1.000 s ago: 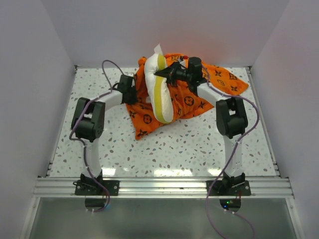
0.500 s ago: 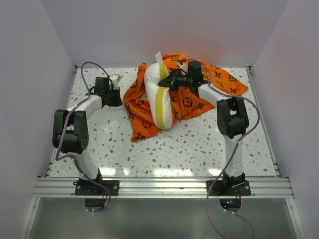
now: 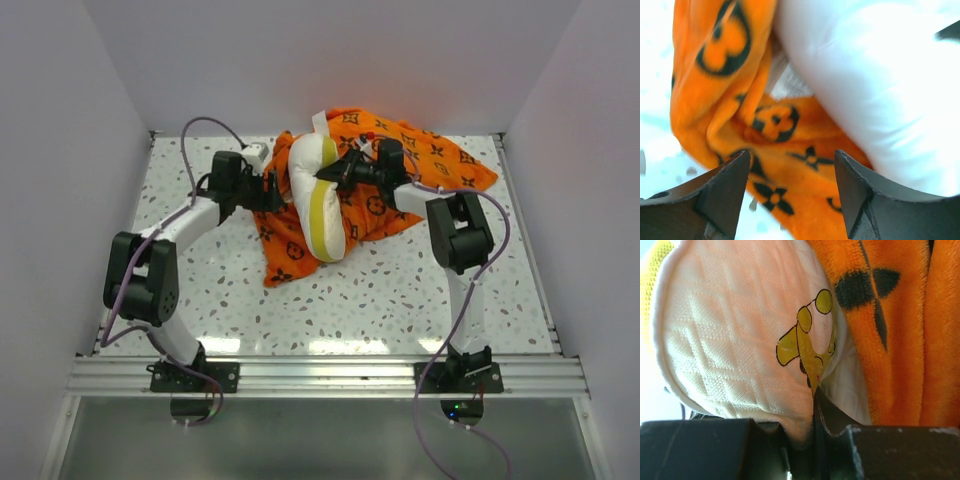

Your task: Put the pillow into the pillowcase

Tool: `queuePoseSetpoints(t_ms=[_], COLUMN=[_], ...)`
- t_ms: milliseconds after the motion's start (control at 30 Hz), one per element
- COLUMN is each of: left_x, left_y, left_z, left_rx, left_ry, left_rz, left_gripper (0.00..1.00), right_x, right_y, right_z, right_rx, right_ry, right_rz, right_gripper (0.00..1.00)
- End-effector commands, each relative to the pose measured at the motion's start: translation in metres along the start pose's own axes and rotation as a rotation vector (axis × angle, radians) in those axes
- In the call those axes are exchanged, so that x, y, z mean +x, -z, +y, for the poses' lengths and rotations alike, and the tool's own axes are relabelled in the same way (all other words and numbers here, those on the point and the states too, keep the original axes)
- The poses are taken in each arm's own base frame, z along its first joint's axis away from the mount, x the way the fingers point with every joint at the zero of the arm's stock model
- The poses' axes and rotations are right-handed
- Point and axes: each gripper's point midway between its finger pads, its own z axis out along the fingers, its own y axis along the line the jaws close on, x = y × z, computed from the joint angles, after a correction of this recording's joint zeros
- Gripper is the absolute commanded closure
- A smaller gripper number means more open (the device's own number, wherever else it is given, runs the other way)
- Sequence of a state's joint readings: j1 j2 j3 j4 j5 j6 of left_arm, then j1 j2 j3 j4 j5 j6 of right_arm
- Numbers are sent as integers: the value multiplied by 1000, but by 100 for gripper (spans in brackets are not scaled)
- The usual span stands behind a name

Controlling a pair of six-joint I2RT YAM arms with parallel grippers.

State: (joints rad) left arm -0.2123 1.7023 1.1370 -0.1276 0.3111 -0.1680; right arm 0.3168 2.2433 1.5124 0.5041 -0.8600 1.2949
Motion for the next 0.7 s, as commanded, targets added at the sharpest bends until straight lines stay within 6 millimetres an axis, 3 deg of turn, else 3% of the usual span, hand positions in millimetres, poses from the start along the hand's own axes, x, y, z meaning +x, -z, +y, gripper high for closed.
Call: queuePoseSetpoints(t_ms=[0,133,367,400,467,567,667], left_x=[-38,-26,-32,-25,-22,3,27], left_y=[-13,-47,-91,-99,-103,-110,-105], left_z=[-12,2,-2,-6,-5,4,18], left_rx=[-76,-156,-191,-185,-215,-280,-327], left_ry=[-32,38,34,28,14,8,56], left_rz=[-92,-15,-21,-3,4,76,142], left_gripper=[26,24,23,23,22,22,23], right_x=[4,4,3,3,2,-1,-2], right_y=[1,2,4,4,3,3,4], right_z=[-42,-34,-21,-19,-16,-12,-8], right_rx=[63,44,8,4,-5,-18,-27], right_ry=[-128,-127,-129,-135,-128,-134,-130], right_rz=[15,19,21,18,15,11,4], right_gripper=[100,100,100,100,100,100,100])
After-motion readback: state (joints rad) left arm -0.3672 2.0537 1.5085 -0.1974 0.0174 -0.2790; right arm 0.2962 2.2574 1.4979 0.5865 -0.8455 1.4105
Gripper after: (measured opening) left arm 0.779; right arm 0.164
